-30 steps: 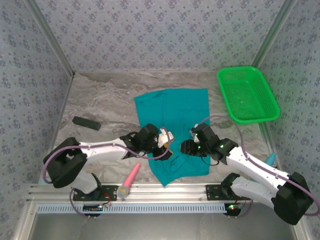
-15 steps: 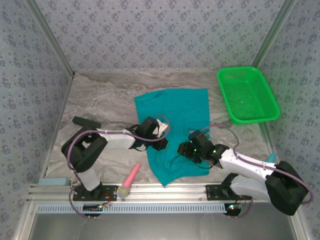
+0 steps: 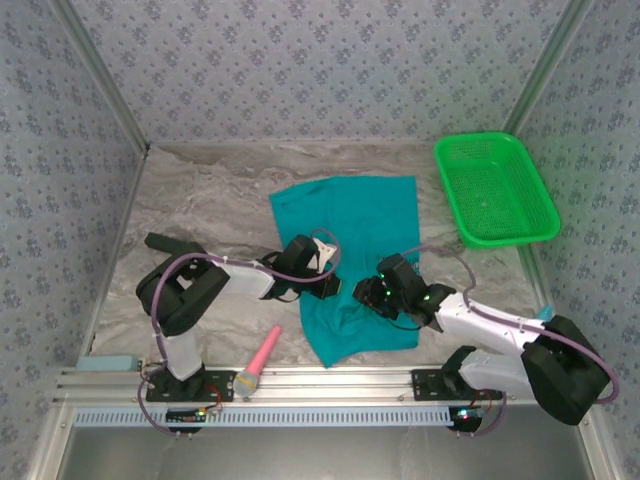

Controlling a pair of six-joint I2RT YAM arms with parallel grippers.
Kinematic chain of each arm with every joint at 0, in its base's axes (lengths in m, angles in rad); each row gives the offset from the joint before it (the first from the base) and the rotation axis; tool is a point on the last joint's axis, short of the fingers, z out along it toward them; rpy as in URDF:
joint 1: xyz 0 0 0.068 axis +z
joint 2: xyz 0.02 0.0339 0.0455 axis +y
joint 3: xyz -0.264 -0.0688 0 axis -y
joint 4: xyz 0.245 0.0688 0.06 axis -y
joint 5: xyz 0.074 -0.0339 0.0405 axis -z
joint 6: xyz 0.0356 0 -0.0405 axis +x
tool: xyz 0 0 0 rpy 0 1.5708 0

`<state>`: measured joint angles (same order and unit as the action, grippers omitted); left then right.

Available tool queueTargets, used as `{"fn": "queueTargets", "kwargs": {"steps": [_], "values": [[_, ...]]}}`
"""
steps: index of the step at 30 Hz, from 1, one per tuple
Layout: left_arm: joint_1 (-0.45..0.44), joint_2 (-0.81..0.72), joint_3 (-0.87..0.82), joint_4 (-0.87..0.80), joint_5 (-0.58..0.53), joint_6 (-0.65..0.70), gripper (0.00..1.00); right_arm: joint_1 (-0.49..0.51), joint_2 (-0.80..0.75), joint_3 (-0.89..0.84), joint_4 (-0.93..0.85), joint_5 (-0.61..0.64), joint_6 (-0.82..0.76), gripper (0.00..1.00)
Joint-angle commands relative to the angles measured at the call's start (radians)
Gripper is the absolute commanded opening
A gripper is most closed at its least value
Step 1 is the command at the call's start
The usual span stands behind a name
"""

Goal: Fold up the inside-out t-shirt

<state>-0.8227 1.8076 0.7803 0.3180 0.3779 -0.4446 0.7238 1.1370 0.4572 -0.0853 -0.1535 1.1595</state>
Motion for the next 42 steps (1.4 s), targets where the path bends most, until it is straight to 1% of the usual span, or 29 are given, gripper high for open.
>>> {"fn": "queueTargets", "kwargs": {"steps": [1, 3, 7, 12, 15, 16, 17, 18, 19, 21, 23, 25, 28, 30, 32, 34, 37, 39, 40, 41, 42], "values": [[0.007, 0.038, -0.037, -0.050, -0.027, -0.010, 0.10, -0.003, -0.002, 0.053, -0.020, -0.020, -0.027, 0.38], [0.008, 0.035, -0.035, -0.058, -0.028, -0.008, 0.10, -0.011, 0.000, 0.064, -0.044, -0.020, -0.028, 0.40], [0.008, 0.031, -0.040, -0.047, -0.029, -0.011, 0.10, -0.015, -0.006, 0.070, -0.036, -0.046, -0.013, 0.46], [0.009, 0.036, -0.032, -0.053, -0.022, -0.012, 0.10, -0.018, 0.002, 0.073, -0.058, -0.049, -0.014, 0.48], [0.010, 0.033, -0.037, -0.036, -0.017, -0.014, 0.10, -0.019, 0.028, 0.050, -0.075, -0.017, -0.069, 0.48], [0.013, 0.031, -0.036, -0.038, -0.008, -0.007, 0.11, -0.018, 0.046, 0.050, -0.095, -0.003, -0.123, 0.48], [0.022, 0.021, -0.037, -0.042, 0.003, -0.004, 0.12, 0.001, 0.061, 0.070, -0.143, 0.028, -0.187, 0.48], [0.030, 0.001, -0.044, -0.050, 0.004, -0.003, 0.14, 0.021, 0.069, 0.094, -0.210, 0.065, -0.212, 0.49], [0.036, -0.036, -0.057, -0.057, 0.000, 0.012, 0.17, 0.037, 0.068, 0.115, -0.267, 0.092, -0.226, 0.50], [0.039, -0.132, -0.087, -0.070, 0.005, 0.062, 0.21, 0.046, 0.036, 0.125, -0.316, 0.102, -0.233, 0.51], [0.036, -0.223, -0.098, -0.095, 0.059, 0.127, 0.29, 0.022, -0.014, 0.110, -0.331, 0.071, -0.221, 0.53], [0.034, -0.271, -0.085, -0.133, 0.123, 0.170, 0.35, -0.020, -0.049, 0.099, -0.328, 0.002, -0.194, 0.54], [0.014, -0.264, -0.044, -0.196, 0.214, 0.202, 0.40, -0.067, -0.072, 0.103, -0.308, -0.100, -0.148, 0.54], [-0.008, -0.235, -0.027, -0.200, 0.254, 0.207, 0.42, -0.073, -0.072, 0.120, -0.303, -0.124, -0.132, 0.54], [-0.038, -0.215, -0.021, -0.190, 0.268, 0.205, 0.44, -0.075, -0.069, 0.132, -0.292, -0.127, -0.113, 0.54], [-0.067, -0.205, -0.011, -0.204, 0.230, 0.207, 0.46, -0.077, -0.065, 0.124, -0.257, -0.129, -0.079, 0.54], [-0.090, -0.182, -0.007, -0.188, 0.224, 0.204, 0.47, -0.078, -0.045, 0.089, -0.179, -0.134, -0.039, 0.55], [-0.095, -0.168, 0.001, -0.185, 0.242, 0.201, 0.46, -0.082, -0.021, 0.080, -0.163, -0.136, -0.032, 0.55], [-0.098, -0.165, 0.004, -0.185, 0.243, 0.198, 0.44, -0.084, -0.012, 0.076, -0.152, -0.143, -0.029, 0.55], [-0.100, -0.163, 0.003, -0.179, 0.239, 0.195, 0.38, -0.085, -0.004, 0.071, -0.137, -0.153, -0.024, 0.55], [-0.100, -0.161, 0.002, -0.172, 0.238, 0.191, 0.29, -0.086, 0.001, 0.069, -0.130, -0.161, -0.023, 0.55]]}}
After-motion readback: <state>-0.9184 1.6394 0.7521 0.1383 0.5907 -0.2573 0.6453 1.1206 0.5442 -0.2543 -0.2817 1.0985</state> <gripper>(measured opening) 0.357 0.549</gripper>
